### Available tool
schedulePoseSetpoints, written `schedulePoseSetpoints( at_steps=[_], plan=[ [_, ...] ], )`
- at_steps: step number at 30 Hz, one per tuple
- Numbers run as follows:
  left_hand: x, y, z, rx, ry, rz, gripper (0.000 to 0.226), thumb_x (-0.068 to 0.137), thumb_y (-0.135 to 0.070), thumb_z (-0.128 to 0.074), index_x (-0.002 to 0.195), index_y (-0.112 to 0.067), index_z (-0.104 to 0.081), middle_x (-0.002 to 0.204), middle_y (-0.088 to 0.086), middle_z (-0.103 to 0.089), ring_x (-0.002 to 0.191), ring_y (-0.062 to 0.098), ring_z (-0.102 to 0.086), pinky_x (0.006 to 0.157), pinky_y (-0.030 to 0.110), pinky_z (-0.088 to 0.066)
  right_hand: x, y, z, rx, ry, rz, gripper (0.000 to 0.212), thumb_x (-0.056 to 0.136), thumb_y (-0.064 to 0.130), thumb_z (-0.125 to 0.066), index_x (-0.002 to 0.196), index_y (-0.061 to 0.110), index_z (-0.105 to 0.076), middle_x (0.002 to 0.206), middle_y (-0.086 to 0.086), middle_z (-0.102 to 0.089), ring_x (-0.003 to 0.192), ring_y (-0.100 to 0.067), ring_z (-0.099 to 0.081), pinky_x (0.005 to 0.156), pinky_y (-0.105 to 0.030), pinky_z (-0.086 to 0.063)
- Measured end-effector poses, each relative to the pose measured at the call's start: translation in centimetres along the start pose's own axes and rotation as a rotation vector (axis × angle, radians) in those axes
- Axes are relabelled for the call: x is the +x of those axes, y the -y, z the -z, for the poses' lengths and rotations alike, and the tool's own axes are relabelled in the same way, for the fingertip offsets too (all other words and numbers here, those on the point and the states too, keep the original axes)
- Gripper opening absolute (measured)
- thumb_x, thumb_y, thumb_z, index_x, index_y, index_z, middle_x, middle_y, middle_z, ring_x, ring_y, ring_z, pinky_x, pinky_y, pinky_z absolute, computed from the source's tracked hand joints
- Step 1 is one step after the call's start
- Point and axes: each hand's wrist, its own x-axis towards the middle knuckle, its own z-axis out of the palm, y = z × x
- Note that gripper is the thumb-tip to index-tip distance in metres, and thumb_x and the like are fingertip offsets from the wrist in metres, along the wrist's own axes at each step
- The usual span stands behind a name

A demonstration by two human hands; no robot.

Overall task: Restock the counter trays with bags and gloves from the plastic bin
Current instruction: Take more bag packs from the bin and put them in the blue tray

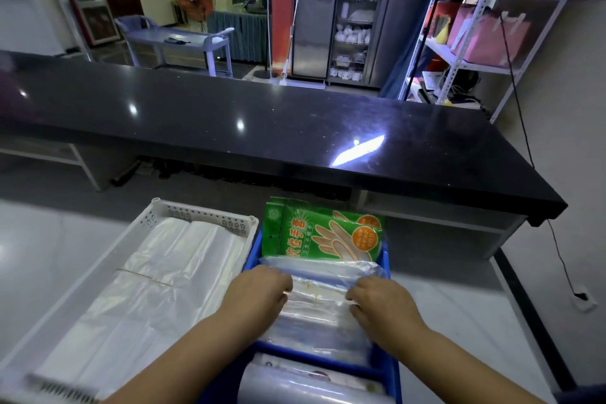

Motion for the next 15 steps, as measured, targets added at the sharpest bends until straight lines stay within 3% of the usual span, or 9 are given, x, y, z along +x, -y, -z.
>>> schedulePoseSetpoints(
  at_steps=[3,4,6,8,15],
  plan=[
    [1.0,0.0,-1.1,0.175,0.025,-0.059,0.027,0.086,-0.010,-0.050,0.110,-0.018,-0.059,0.114,0.003,-0.061,0.108,0.025,-0.052,0.084,0.036,-0.040,0.6,0.2,-0.2,-0.083,-0.061,0.010,0.018,0.085,0.023,-0.055,0.093,0.019,-0.071,0.095,-0.001,-0.071,0.090,-0.019,-0.064,0.080,-0.030,-0.049],
    [1.0,-0.1,-1.2,0.219,0.004,-0.067,0.023,0.080,-0.010,-0.058,0.102,-0.019,-0.062,0.106,0.002,-0.063,0.102,0.024,-0.055,0.081,0.034,-0.042,0.7,0.3,-0.3,-0.104,-0.089,0.015,0.015,0.083,0.024,-0.058,0.089,0.019,-0.072,0.090,-0.001,-0.072,0.086,-0.018,-0.064,0.077,-0.029,-0.050],
    [0.8,-0.1,-1.3,0.268,0.009,-0.088,0.025,0.051,-0.019,-0.082,0.071,-0.023,-0.068,0.074,-0.005,-0.067,0.076,0.018,-0.062,0.065,0.026,-0.047,0.7,0.4,-1.1,-0.093,-0.059,0.039,0.024,0.088,0.020,-0.046,0.097,0.016,-0.069,0.100,-0.004,-0.070,0.094,-0.023,-0.061,0.083,-0.033,-0.048],
    [0.4,0.1,-1.5,0.305,-0.041,-0.092,0.033,0.026,-0.022,-0.087,0.049,-0.023,-0.063,0.053,-0.008,-0.061,0.057,0.015,-0.061,0.055,0.020,-0.047,0.7,0.2,-1.8,-0.083,-0.033,0.044,0.031,0.091,0.018,-0.039,0.104,0.015,-0.067,0.107,-0.007,-0.068,0.100,-0.027,-0.058,0.085,-0.035,-0.045],
    [-1.7,0.6,-0.6,0.296,-0.148,0.022,0.034,0.027,-0.013,-0.084,0.051,-0.021,-0.062,0.052,-0.004,-0.060,0.060,0.020,-0.062,0.058,0.022,-0.050,0.2,-1.1,-1.7,-0.030,-0.087,0.076,0.027,0.089,0.018,-0.043,0.103,0.019,-0.067,0.107,-0.002,-0.069,0.099,-0.024,-0.061,0.083,-0.034,-0.048]
  ],
)
